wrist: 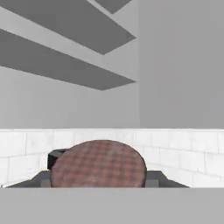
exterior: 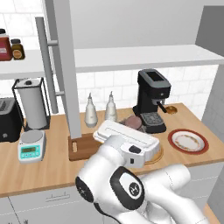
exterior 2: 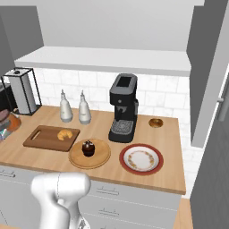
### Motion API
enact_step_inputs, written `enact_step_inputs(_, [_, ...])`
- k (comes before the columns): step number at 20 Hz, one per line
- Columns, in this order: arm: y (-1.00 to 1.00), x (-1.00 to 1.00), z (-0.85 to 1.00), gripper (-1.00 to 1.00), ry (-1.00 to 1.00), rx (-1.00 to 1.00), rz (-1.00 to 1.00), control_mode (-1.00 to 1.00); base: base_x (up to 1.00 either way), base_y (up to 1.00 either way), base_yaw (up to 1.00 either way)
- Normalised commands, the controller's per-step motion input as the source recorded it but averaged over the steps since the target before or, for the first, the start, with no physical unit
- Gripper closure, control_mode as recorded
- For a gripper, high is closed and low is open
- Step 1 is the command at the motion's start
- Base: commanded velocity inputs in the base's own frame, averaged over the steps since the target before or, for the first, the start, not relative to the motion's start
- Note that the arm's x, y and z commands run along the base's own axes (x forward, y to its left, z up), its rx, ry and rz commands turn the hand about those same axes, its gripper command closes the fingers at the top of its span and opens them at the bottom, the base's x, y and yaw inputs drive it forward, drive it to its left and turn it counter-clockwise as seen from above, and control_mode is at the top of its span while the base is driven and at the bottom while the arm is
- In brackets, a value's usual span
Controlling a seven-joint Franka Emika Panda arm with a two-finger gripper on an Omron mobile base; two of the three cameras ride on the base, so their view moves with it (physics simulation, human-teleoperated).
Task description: From the different types of pastries on the counter, select a croissant and place it on the cutting board. Then retrieve a jar of jam from the cabinet and place it alongside the croissant on the cutting board.
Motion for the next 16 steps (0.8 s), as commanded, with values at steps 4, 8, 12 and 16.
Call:
enact_step_inputs(4, [-0.09, 0.37, -0.92, 1.0, -0.22, 0.01, -0.27, -1.0, 0.0, 0.0, 0.0])
enact_step_inputs(8, [0.0, 0.85, -0.26, 1.0, 0.01, 0.01, -0.08, -1.0, 0.0, 0.0, 0.0])
enact_step_inputs(12, [0.21, 0.76, -0.61, 1.0, 0.06, 0.0, 0.15, -1.0, 0.0, 0.0, 0.0])
enact_step_inputs(16, [0.23, 0.42, -0.87, 1.0, 0.0, 0.04, 0.22, -1.0, 0.0, 0.0, 0.0])
